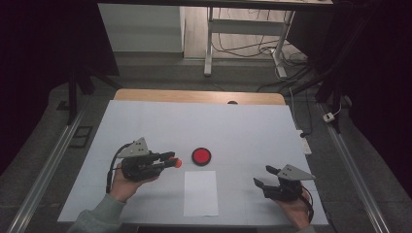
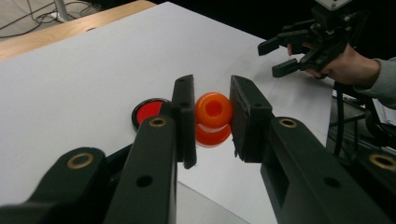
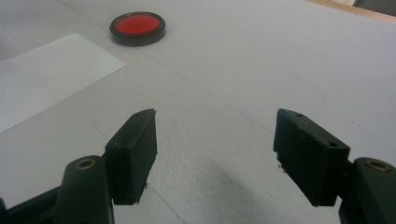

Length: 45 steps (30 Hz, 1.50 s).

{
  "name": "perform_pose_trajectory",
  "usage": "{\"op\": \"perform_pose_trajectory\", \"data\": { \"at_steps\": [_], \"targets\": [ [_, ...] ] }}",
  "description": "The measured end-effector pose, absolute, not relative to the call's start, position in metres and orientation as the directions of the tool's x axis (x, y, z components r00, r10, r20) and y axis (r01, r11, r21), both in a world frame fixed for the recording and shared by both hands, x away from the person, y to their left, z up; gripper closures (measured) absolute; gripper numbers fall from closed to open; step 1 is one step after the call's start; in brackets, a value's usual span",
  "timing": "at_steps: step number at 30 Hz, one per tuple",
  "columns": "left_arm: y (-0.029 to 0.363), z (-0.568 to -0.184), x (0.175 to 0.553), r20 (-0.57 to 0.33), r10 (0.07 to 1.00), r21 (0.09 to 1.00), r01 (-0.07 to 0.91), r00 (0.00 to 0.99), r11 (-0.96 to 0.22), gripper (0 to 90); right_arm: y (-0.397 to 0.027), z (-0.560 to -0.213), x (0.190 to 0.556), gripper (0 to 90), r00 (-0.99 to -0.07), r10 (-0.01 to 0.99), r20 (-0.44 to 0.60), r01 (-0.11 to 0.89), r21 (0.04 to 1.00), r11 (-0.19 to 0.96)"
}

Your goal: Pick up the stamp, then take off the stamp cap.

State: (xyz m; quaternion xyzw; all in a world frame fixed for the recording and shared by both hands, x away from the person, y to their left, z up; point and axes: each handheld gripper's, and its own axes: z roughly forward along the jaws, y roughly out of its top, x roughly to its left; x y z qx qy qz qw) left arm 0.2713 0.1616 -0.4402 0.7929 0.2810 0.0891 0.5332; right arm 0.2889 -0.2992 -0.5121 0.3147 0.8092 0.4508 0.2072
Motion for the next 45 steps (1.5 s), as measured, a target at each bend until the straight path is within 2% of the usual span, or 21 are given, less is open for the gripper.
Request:
{"op": "perform_pose_trajectory", "data": {
  "at_steps": [11,18,45],
  "targets": [
    [0.139,-0.448,0.284,-0.204,0.487,0.885,0.372,0.849,-0.279,72.1,-0.301,-0.513,0.289,29.9,-0.714,0.699,-0.046,0.326,0.861,0.390],
    [0.121,-0.450,0.281,-0.180,0.467,0.879,0.354,0.866,-0.318,72.1,-0.301,-0.512,0.289,29.9,-0.711,0.701,-0.053,0.321,0.863,0.389],
    [0.117,-0.452,0.282,-0.174,0.474,0.878,0.354,0.863,-0.322,72.1,-0.294,-0.509,0.287,29.9,-0.727,0.685,-0.049,0.315,0.862,0.396]
  ]
}}
